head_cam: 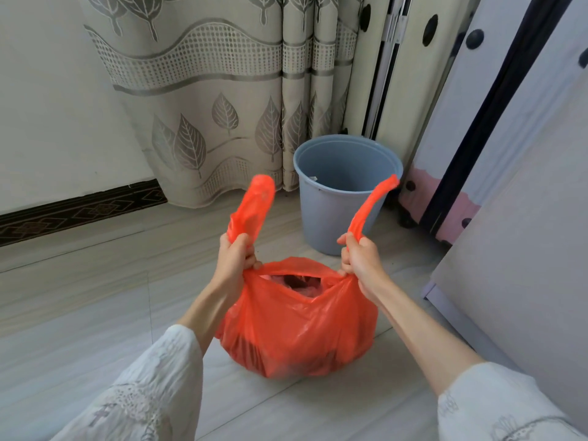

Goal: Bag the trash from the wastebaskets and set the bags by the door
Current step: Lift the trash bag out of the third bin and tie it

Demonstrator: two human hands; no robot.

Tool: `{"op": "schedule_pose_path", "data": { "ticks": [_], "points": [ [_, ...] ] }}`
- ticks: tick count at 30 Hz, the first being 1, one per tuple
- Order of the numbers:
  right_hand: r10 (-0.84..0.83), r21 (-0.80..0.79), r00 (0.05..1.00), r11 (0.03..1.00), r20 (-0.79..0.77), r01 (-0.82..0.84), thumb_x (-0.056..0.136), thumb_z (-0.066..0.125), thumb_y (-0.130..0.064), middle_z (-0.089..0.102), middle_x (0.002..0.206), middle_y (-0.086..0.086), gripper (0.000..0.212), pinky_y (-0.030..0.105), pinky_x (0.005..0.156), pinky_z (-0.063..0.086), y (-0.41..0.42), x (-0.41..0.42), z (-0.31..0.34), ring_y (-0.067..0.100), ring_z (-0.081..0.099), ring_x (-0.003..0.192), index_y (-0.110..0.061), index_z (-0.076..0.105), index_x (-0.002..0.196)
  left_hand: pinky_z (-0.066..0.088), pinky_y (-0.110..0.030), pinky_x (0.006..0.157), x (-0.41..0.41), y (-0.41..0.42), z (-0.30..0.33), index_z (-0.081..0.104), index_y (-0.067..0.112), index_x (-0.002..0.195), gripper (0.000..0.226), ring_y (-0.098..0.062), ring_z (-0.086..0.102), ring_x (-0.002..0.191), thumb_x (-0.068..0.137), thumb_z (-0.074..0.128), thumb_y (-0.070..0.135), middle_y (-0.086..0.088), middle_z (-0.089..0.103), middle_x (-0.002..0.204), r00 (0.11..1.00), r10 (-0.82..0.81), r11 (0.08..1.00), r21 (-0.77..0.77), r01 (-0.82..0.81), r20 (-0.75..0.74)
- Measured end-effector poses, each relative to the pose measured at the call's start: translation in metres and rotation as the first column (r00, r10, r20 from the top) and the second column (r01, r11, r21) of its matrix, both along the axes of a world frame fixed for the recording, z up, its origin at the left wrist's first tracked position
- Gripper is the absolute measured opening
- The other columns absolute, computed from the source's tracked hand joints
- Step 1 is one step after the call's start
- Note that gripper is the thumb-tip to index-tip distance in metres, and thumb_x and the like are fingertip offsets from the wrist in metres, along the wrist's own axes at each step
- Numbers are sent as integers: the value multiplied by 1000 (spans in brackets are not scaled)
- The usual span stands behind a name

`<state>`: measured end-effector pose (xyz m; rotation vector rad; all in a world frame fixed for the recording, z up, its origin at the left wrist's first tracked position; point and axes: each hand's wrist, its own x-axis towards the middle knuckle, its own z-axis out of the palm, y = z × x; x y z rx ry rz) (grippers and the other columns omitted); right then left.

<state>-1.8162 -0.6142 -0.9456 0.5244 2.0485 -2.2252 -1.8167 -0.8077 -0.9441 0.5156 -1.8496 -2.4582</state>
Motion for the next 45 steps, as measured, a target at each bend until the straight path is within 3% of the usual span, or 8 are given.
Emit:
{"op": "schedule_pose_path", "data": {
  "ticks": [3,7,15,25,32,38,42,45],
  "points": [
    [56,-30,996,998,75,-54,93,39,-12,25,42,-9,22,15,33,20,-4,1,0,1,19,26,-20,35,72,30,-16,36,4,0,-11,33,16,61,17,-3,22,26,53,41,2,9,29,35,994,-70,994,-79,77,78],
    [62,-88,985,995,161,-48,94,30,-11,23,42,-8,25,10,31,15,-6,-1,-5,0,18,24,-20,34,71,24,-14,33,8,4,-30,46,13,73,22,-2,25,25,93,38,8,0,25,53,972,-152,929,-309,202,178],
    [67,74,941,993,332,-97,91,31,0,25,53,1,28,6,29,11,5,7,-18,0,17,19,-13,40,68,26,-15,37,12,25,-13,35,17,66,33,-4,20,25,97,25,18,9,25,28,974,-184,948,-240,211,131],
    [515,64,802,829,304,-556,82,56,-50,24,48,-9,30,19,40,11,-27,20,4,4,18,36,-24,48,68,32,-33,51,16,30,-11,48,14,62,33,-32,51,61,91,33,10,-18,53,59,948,-275,688,-657,309,157],
    [278,-187,948,951,153,-248,92,42,-51,23,38,-9,46,13,35,14,-33,15,1,3,21,28,-21,35,57,41,-34,77,30,35,-12,63,-3,94,37,-33,62,100,96,37,24,-25,67,103,859,-449,334,-846,416,246],
    [411,-539,893,802,183,-259,96,37,-42,39,40,0,52,14,29,23,-15,16,-1,4,27,27,-15,55,56,33,-26,50,28,11,-16,44,18,51,37,-10,40,41,86,58,18,6,41,42,732,-608,654,-330,681,308],
    [609,170,773,755,177,-634,93,49,-33,42,37,-10,35,15,37,28,-12,26,14,2,34,30,-15,59,66,38,-24,48,25,-7,-17,44,11,55,31,-13,47,43,84,50,0,1,46,44,746,-608,756,-87,649,272],
    [543,305,829,774,132,-555,85,63,-10,48,47,0,10,16,36,26,-15,20,14,1,34,28,-1,67,84,39,-19,43,22,-9,-11,46,8,59,26,-12,47,40,80,43,-6,-2,46,48,796,-545,817,-47,575,263]
  ]
}}
